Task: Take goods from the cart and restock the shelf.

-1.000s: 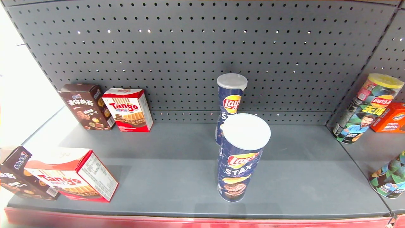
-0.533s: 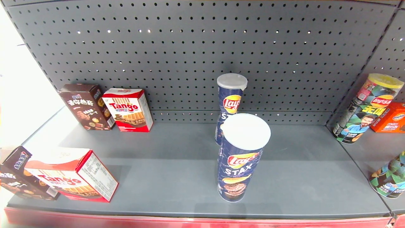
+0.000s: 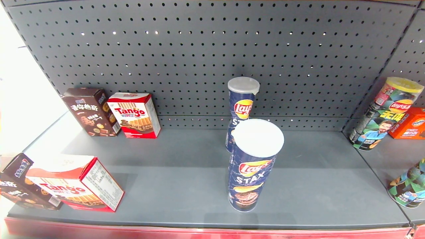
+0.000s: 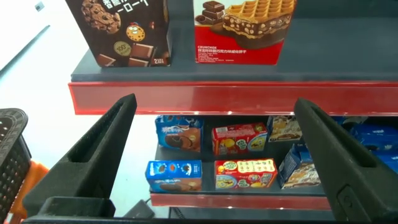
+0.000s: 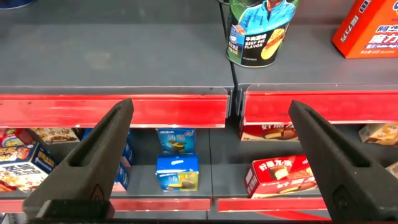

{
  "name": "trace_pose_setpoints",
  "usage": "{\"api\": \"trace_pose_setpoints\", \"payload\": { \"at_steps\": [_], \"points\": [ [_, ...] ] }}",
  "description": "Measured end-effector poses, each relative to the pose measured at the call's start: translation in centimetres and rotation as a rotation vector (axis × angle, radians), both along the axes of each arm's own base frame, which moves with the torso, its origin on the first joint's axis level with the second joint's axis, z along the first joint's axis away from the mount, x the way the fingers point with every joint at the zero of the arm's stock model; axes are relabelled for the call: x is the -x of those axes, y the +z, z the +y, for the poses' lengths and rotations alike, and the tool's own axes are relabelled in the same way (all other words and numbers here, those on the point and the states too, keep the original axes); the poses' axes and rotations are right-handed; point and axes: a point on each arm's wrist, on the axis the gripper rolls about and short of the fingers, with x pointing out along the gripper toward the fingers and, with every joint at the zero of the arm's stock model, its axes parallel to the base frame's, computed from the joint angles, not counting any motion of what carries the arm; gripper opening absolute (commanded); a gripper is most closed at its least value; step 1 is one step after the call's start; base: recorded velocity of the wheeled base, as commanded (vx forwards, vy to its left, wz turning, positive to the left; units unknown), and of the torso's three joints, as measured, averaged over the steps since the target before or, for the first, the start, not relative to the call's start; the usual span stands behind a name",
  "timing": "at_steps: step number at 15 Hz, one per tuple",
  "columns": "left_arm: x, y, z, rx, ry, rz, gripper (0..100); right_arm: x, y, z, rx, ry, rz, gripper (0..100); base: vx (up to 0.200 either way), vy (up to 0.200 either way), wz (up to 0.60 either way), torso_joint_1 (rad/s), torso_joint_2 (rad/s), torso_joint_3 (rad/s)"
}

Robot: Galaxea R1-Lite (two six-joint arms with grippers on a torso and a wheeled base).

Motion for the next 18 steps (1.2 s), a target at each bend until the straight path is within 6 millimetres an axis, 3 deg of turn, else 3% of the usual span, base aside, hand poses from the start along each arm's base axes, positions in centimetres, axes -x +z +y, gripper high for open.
{"api": "trace_pose_setpoints", "payload": {
  "at_steps": [18],
  "points": [
    [-0.01, -0.02, 0.00, -0.001, -0.003, 0.000, 100, 0.00, 0.00, 0.00, -0.001, 0.001, 0.000, 100, -0.022, 0.000, 0.00, 0.001, 0.00, 0.000]
  ]
}}
